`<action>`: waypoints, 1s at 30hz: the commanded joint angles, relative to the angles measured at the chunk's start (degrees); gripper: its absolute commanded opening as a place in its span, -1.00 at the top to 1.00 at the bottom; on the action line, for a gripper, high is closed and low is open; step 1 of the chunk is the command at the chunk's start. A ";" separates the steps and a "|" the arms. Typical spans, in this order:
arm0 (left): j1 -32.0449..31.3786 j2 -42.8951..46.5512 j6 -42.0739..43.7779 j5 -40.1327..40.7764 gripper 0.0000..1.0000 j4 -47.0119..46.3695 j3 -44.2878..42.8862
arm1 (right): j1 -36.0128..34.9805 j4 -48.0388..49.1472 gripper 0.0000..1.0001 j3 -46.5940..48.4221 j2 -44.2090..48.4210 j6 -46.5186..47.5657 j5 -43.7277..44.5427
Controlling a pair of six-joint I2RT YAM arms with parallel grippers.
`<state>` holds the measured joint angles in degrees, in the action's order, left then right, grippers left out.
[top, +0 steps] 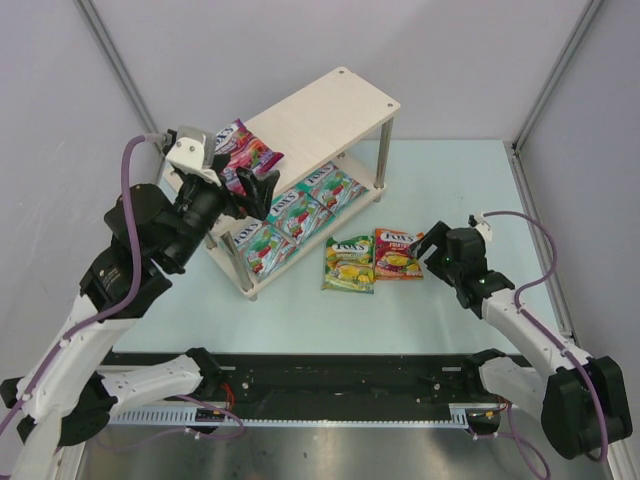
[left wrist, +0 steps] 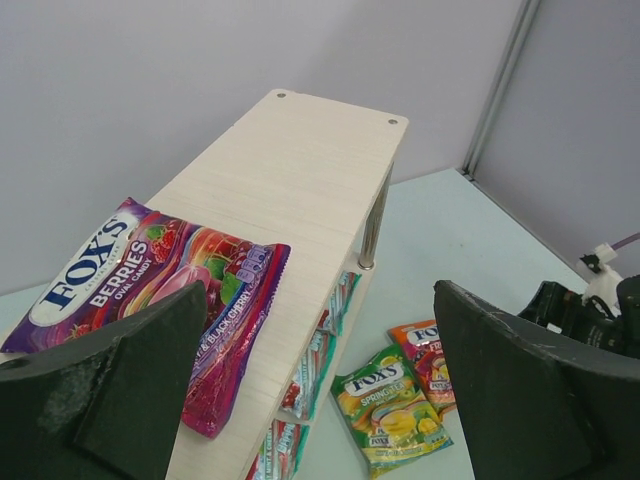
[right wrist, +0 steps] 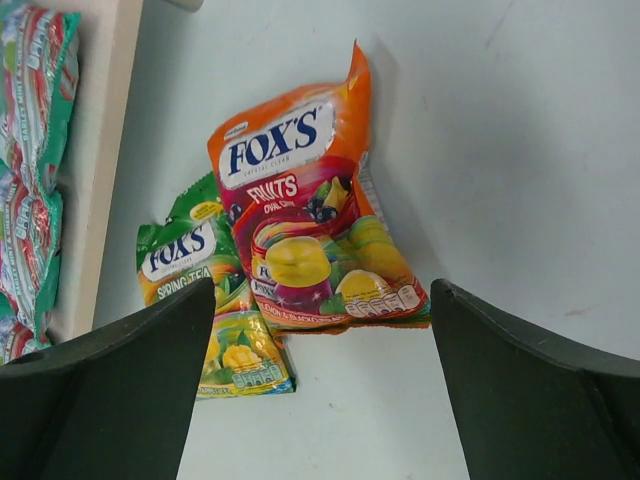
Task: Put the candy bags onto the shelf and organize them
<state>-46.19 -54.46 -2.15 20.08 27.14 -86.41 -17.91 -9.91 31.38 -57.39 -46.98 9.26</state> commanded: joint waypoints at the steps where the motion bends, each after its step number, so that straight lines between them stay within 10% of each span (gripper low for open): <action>1: 0.23 1.02 -0.84 -1.97 -0.99 -2.09 -0.34 | 0.24 7.71 -0.84 -1.84 -3.34 -3.99 -3.89; 14: 0.23 1.19 0.04 -3.90 -1.00 -2.26 -0.16 | 0.60 20.80 -0.77 -5.80 -16.70 -4.00 -6.70; 17: 0.23 1.28 0.13 -3.90 -0.99 -2.17 0.10 | 0.68 23.78 -0.55 -6.76 -17.06 -3.38 -7.41; 25: 0.23 0.76 0.05 -4.95 -0.99 -2.70 -0.07 | 1.83 24.24 0.81 -7.73 -12.85 1.08 -10.03; 30: 0.23 -0.81 0.30 -14.34 -1.00 -5.34 -2.00 | 3.14 19.94 1.00 -7.65 -0.65 6.45 -10.14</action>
<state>-46.19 -53.89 -2.04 13.69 26.06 -86.30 -16.03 10.59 23.51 -67.37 -46.22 -0.58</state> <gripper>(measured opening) 0.996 0.019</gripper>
